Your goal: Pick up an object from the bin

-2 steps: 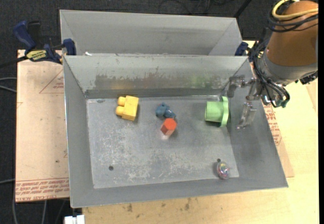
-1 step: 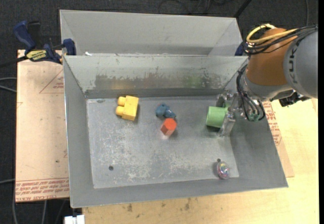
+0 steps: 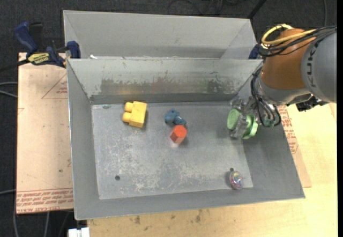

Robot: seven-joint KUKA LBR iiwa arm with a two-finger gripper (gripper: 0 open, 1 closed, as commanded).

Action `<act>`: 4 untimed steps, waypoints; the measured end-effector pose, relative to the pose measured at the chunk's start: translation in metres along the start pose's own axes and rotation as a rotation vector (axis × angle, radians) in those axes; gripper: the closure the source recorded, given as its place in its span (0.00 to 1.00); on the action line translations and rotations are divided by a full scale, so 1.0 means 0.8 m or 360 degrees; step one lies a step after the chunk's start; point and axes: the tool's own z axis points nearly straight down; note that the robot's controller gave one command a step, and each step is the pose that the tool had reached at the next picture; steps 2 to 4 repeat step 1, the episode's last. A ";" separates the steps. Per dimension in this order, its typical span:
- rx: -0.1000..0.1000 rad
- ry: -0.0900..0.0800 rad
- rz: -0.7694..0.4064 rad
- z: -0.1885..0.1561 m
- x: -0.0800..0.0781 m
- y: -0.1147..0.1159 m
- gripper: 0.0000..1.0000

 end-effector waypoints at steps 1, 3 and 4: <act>0.0001 -0.0018 -0.0039 -0.133 -0.005 0.002 1.00; 0.0001 -0.0018 -0.0039 -0.133 -0.005 0.002 1.00; 0.0001 -0.0018 -0.0039 -0.133 -0.005 0.002 1.00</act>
Offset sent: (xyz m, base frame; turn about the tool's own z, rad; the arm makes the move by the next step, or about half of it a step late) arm 0.0015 0.0014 0.1012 -0.0253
